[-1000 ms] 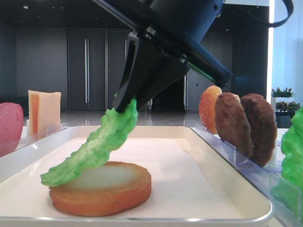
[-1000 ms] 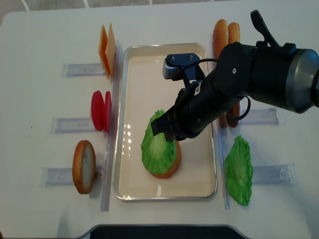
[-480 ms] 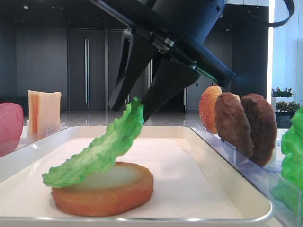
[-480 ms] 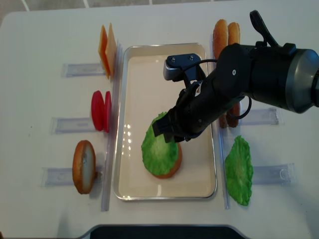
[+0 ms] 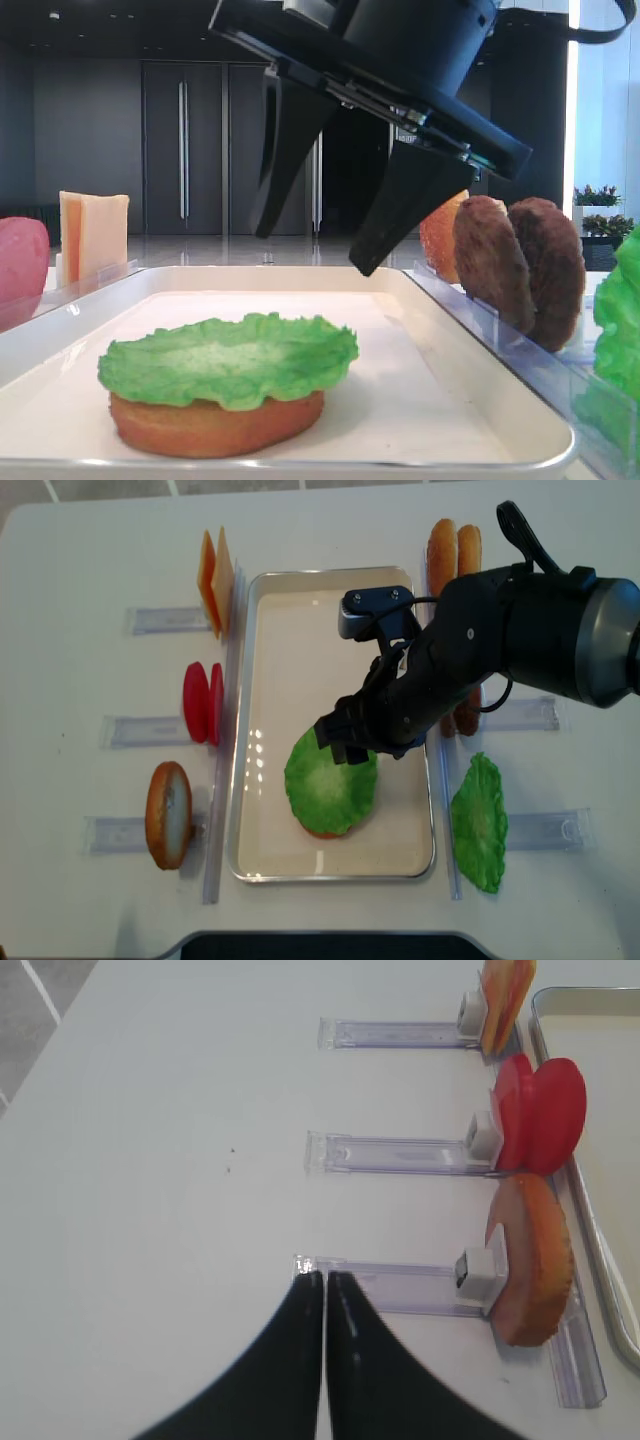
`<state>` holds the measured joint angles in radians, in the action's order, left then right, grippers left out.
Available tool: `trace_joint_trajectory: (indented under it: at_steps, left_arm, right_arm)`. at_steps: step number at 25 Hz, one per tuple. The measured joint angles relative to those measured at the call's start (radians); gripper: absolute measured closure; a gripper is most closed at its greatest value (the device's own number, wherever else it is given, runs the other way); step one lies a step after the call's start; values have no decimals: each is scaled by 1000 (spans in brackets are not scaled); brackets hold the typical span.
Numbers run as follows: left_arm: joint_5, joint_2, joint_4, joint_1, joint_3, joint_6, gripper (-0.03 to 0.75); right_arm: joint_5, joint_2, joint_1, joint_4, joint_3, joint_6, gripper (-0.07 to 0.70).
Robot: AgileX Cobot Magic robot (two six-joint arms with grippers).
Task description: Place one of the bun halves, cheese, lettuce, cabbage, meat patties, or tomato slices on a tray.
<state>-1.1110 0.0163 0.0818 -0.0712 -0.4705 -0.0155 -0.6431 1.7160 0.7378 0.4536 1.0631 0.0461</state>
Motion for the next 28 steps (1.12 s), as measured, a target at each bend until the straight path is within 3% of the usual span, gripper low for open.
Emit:
trace_joint_trajectory:
  at_steps: [4, 11, 17, 28]
  left_arm:
    - [0, 0, 0, 0, 0, 0, 716]
    - [0, 0, 0, 0, 0, 0, 716]
    - [0, 0, 0, 0, 0, 0, 716]
    - [0, 0, 0, 0, 0, 0, 716]
  right_arm:
    - [-18, -14, 0, -89, 1, 97, 169]
    - [-119, -36, 0, -243, 37, 247, 166]
    - [-277, -48, 0, -347, 125, 341, 166]
    - [-557, -48, 0, -401, 323, 355, 166]
